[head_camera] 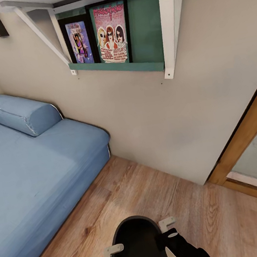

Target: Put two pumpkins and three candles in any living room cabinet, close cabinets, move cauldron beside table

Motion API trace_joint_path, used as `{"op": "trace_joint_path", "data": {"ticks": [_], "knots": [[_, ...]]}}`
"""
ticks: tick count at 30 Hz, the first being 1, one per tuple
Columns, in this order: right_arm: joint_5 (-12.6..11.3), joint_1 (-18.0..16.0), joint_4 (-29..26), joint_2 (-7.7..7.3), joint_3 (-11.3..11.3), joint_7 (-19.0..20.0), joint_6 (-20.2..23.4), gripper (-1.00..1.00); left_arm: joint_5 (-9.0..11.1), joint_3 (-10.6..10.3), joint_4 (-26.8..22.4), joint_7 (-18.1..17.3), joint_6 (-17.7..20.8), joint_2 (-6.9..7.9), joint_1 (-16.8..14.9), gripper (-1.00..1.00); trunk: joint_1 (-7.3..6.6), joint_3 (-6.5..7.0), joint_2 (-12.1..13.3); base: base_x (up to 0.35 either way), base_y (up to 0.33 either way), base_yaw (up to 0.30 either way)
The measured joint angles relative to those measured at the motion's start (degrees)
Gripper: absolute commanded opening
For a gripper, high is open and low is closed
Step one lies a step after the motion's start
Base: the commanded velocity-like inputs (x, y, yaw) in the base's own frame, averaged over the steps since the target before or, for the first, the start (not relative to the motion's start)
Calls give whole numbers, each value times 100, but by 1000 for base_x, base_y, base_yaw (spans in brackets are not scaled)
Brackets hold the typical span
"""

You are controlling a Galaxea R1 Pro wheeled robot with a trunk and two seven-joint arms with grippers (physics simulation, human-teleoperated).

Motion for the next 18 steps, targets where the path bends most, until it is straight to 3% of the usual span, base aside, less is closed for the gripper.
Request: {"op": "trace_joint_path", "data": {"ticks": [6, 18], "knots": [[-134, 2, 89, 1, 34, 4, -217, -100, -49, -71, -55, 65, -1, 37, -1, -100, 0, 0, 0, 0, 0, 0], [-79, 2, 110, 28, -2, 10, -262, -100, -117, -30, -64, 24, -2, 49, -2, -100, 0, 0, 0, 0, 0, -14]]}}
